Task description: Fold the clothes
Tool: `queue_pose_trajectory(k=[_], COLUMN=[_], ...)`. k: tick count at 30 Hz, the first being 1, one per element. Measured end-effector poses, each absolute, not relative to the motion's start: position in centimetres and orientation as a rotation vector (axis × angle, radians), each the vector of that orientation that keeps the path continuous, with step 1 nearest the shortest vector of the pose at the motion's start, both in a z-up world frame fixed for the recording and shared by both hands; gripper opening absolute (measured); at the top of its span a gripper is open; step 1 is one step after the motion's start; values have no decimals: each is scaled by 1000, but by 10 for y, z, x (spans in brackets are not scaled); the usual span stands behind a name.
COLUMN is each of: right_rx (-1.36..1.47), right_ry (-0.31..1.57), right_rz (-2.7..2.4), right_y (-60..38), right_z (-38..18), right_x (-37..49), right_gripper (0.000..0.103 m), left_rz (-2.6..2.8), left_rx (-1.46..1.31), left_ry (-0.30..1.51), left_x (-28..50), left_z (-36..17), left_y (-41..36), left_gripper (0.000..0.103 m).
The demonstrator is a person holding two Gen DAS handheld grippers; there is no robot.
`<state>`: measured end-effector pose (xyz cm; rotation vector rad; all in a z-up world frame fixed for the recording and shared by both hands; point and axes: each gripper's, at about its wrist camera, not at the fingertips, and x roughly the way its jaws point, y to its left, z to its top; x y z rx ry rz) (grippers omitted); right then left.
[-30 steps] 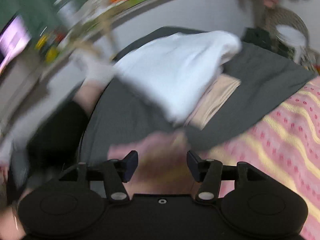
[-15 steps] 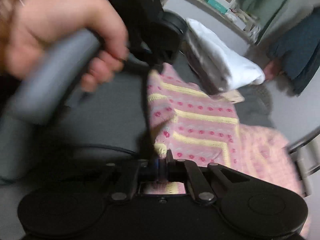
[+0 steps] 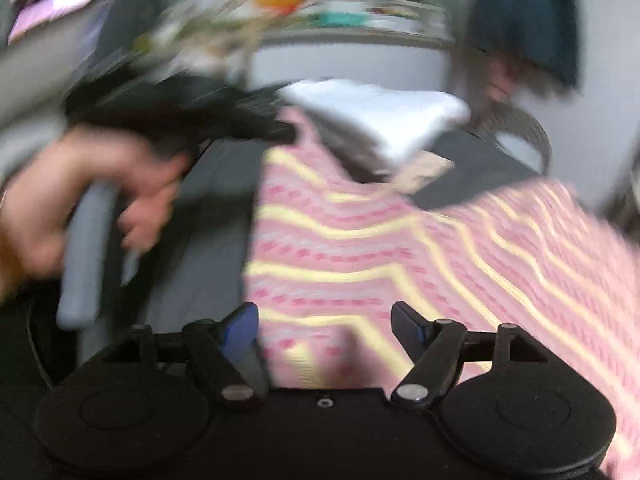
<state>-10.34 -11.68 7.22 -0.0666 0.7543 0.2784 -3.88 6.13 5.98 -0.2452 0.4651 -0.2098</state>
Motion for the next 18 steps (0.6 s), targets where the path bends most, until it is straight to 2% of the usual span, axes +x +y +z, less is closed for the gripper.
queue_pose_trajectory(k=[4,7,10,13,18], right_rx=[261,499,473,404,282], right_ry=[702,659,719,791,927], right_rz=[168,64,81,118,166], right_y=[-205,-267,-278,-279,-275], right_z=[89,89,78,66,46], right_x=[-105,-104,-81,-56,-18], right_gripper=[74,75,76,77,77], left_rz=[-427,-558,-630,-619,-639], left_rx=[-184,-61,78,152,231], left_ry=[446,461,531,575,514], left_x=[-52,-61,-63,-67,-80], left_z=[72,61,29,8,5], left_y=[0,-60,-113,-131,-129], left_gripper=[3,3,3,4,4])
